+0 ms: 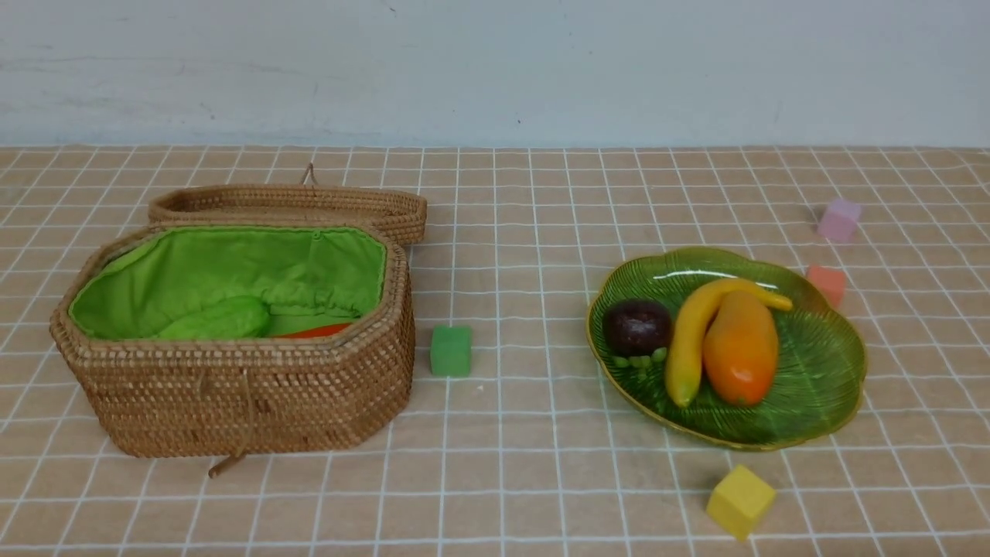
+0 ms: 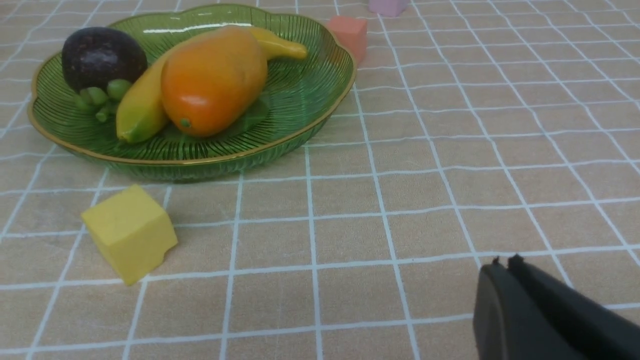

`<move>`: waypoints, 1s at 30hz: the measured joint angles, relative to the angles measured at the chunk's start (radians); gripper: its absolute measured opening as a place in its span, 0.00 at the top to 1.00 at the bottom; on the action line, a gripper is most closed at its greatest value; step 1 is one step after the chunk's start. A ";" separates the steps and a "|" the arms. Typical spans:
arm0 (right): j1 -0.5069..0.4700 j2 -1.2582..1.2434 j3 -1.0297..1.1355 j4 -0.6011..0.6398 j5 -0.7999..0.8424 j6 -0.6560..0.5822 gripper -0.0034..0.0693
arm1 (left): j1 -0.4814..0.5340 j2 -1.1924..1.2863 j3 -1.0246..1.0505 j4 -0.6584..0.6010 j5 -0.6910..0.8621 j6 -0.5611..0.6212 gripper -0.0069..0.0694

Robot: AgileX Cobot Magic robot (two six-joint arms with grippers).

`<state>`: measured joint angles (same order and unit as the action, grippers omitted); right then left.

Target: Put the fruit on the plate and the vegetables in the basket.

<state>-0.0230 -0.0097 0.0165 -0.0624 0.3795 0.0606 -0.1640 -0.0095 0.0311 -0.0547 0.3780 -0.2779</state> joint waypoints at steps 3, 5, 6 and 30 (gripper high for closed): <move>0.000 0.000 0.000 0.000 0.000 0.000 0.93 | 0.000 0.000 0.000 0.000 0.000 0.000 0.93; 0.000 0.000 0.000 0.000 0.000 0.000 0.93 | 0.000 0.000 0.000 0.000 -0.001 0.000 0.93; 0.000 0.000 0.000 0.000 0.000 0.000 0.93 | 0.000 0.000 0.000 0.000 -0.001 0.000 0.93; 0.000 0.000 0.000 0.000 0.000 0.000 0.88 | 0.000 0.000 0.000 0.000 -0.001 0.000 0.92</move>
<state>-0.0230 -0.0097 0.0165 -0.0624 0.3795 0.0606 -0.1640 -0.0095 0.0311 -0.0547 0.3772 -0.2779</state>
